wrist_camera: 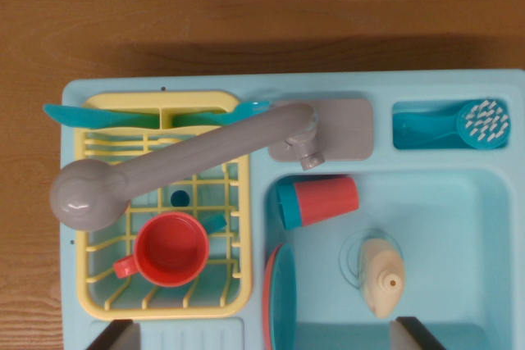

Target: Pick detergent from the sink

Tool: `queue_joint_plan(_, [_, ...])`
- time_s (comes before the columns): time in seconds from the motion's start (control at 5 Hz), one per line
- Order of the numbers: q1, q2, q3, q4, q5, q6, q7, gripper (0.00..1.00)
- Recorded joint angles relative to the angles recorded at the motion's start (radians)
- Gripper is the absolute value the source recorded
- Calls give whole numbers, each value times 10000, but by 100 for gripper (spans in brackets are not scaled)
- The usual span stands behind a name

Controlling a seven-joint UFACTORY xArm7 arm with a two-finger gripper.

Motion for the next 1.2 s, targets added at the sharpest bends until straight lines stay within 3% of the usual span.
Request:
queue_joint_plan(0.6, [-20, 37, -23, -139, 5, -149, -66, 0])
queue_joint_plan(0.8, [-49, 91, -55, -341, 13, -366, -163, 0])
queue_joint_plan(1.0, [-49, 91, -55, -341, 13, -366, -163, 0])
queue_joint_plan(1.2, [-86, 160, -97, -599, 22, -645, -287, 0])
